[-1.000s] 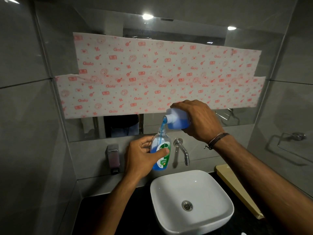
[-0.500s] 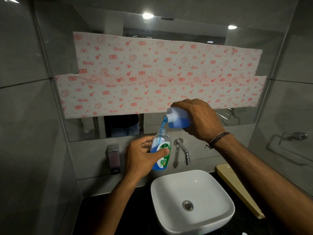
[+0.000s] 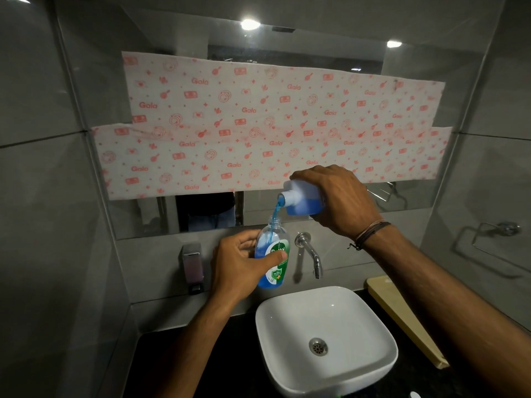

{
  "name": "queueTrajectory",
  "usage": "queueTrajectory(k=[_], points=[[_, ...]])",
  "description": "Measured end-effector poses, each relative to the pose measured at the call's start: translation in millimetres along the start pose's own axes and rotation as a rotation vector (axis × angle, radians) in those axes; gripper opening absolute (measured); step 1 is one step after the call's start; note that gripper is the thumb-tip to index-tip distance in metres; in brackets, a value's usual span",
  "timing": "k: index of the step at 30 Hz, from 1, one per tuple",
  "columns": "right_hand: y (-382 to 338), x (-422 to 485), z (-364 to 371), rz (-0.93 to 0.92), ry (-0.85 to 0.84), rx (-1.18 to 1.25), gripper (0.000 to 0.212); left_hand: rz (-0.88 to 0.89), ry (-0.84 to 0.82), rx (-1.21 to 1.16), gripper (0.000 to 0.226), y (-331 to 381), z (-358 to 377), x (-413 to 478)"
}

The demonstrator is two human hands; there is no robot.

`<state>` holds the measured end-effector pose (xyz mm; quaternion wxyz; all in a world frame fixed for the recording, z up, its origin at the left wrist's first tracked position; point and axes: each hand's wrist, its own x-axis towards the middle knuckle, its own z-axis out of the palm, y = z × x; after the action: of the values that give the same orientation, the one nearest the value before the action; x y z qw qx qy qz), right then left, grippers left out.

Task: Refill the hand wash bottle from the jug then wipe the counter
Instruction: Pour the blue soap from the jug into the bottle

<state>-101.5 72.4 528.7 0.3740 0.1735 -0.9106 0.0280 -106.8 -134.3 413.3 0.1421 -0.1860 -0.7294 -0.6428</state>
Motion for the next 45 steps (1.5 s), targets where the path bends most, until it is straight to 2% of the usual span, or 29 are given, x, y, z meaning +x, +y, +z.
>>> queueTrajectory(k=[45], points=[[5.0, 4.6, 6.6, -0.003, -0.021, -0.046, 0.072, -0.029, 0.011, 0.034, 0.041, -13.0, 3.0, 9.5]])
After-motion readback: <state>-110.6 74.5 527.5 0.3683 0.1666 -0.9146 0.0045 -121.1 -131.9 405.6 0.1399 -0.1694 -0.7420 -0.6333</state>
